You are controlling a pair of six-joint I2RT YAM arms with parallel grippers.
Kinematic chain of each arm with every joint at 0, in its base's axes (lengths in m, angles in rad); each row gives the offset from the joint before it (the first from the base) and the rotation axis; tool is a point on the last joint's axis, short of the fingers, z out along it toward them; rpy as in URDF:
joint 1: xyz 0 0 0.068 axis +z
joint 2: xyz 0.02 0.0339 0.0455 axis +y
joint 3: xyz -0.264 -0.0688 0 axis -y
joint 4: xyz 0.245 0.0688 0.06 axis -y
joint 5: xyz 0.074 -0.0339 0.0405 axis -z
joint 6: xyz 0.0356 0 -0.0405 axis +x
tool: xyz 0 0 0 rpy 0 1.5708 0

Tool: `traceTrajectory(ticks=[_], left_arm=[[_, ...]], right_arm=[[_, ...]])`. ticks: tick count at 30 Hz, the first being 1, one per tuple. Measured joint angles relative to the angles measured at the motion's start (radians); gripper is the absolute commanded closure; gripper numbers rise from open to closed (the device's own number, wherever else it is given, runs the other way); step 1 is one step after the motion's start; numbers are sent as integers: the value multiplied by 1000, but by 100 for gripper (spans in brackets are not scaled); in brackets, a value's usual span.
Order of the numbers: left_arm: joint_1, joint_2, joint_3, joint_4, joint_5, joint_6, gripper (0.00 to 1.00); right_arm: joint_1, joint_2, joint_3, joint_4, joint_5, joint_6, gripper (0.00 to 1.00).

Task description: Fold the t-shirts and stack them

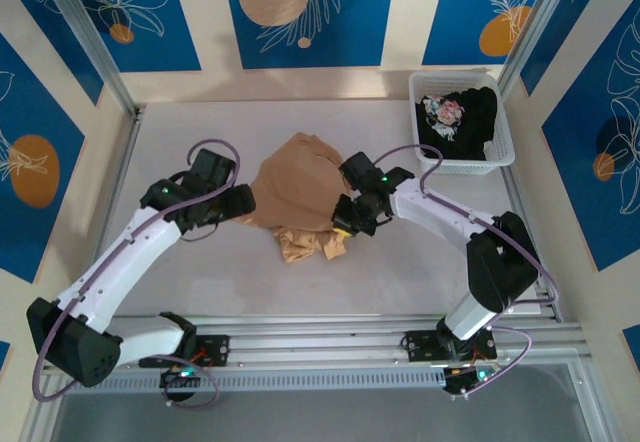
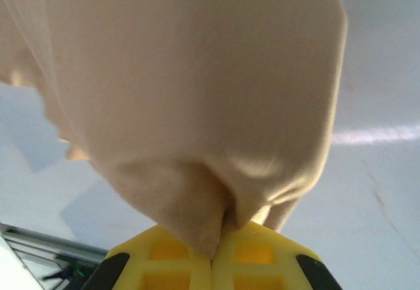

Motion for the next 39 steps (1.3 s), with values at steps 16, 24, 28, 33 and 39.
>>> traceTrajectory(ticks=[16,24,28,33,39], left_arm=[[230,-137,-136,-58,50,-220,21],[264,-323,-175,-140,19,-314,24],[265,-413,-220,-174,18,-351,25],[265,-479,-238,-222,24,-365,26],[265,-492,-234,-250,29,-361,27]], right_arm=[[274,202,376,19,249,-529,23],[448,675,707,28,280,-609,21],[459,791,838,-11,336,-592,26],[444,880,965,-62,443,-552,35],[429,972,1121,-114,497,-540,65]])
